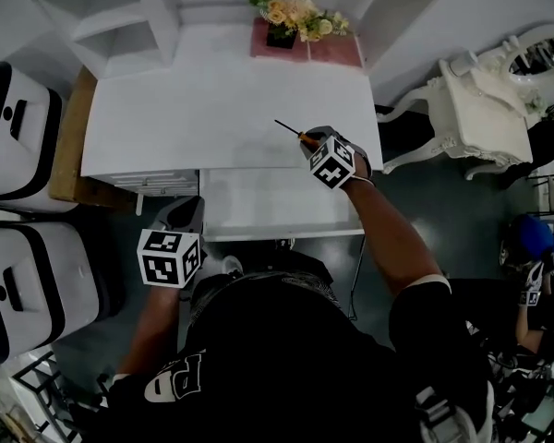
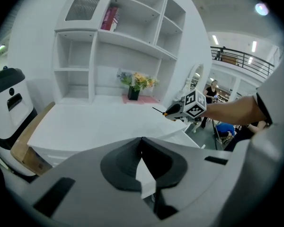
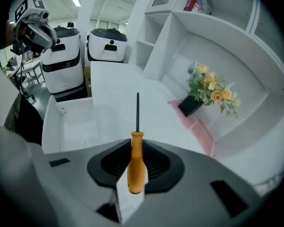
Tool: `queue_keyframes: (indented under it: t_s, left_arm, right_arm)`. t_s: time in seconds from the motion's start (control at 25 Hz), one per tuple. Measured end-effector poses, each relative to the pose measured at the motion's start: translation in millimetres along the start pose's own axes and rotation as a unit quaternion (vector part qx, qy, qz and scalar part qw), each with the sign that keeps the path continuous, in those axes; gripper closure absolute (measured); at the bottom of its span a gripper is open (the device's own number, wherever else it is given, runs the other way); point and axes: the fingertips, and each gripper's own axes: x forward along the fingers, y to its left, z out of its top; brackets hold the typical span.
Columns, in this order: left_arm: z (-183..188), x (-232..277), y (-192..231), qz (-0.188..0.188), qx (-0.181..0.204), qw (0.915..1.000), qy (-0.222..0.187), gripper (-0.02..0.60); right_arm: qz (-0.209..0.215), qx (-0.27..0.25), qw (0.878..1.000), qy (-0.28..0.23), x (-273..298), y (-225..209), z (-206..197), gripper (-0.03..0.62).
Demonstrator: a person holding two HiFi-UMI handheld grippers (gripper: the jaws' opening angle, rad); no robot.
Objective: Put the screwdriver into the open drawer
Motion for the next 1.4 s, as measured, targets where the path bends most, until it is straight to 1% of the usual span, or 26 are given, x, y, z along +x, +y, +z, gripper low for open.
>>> queue_keyframes:
  t_s: [0.2, 0.4, 0.52, 0.6, 0.76, 1.0, 1.08, 1.2, 1.24, 1.4]
  left_arm:
    - [-6.8, 3.5, -16.5, -0.03, 0.02, 0.9993, 0.009, 0.571]
    - [-10.4, 3.8, -26.0, -0.046, 0.032, 0.9983, 0.013, 0.571]
    - [-14.0, 3.9, -29.1, -0.051, 0.037, 0.9978, 0.018, 0.571]
    - [-15.5, 5.4, -31.3, -0.054, 0.04, 0.9975, 0.02, 0.571]
    - [-18.5, 8.4, -36.1, -0.061, 0.046, 0.9967, 0.025, 0.569]
    - [-18.9, 10.0, -40.0, -0.069, 0.051, 0.9959, 0.026, 0.571]
    - [-19.7, 10.1, -40.9, -0.07, 0.052, 0.9958, 0.028, 0.571]
    - [-22.1, 12.1, -42.4, -0.072, 0.053, 0.9955, 0.031, 0.571]
    - [-22.4, 13.2, -43.3, -0.073, 0.054, 0.9954, 0.032, 0.571]
    - [-22.2, 16.7, -46.1, -0.076, 0.058, 0.9947, 0.038, 0.571]
  right_arm:
    - [-0.005, 0.043, 0.999, -0.003, -13.1, 20.6, -11.4, 0.511]
    - [-0.004, 0.076, 0.997, -0.002, -21.6, 40.7, -25.3, 0.511]
    - [0.001, 0.116, 0.993, -0.008, -25.1, 51.4, -33.4, 0.511]
    - [0.008, 0.151, 0.988, -0.012, -25.1, 59.4, -39.1, 0.511]
    - [0.023, 0.225, 0.974, -0.019, -20.4, 81.0, -51.1, 0.511]
    - [0.048, 0.304, 0.951, -0.029, -15.0, 106.0, -58.8, 0.511]
    - [0.06, 0.341, 0.938, -0.035, -13.0, 113.3, -60.6, 0.511]
    - [0.077, 0.399, 0.913, -0.037, -6.2, 126.8, -66.5, 0.511]
    - [0.081, 0.413, 0.906, -0.037, -3.4, 131.1, -68.1, 0.511]
    - [0.097, 0.449, 0.888, -0.028, 4.4, 142.9, -72.9, 0.511]
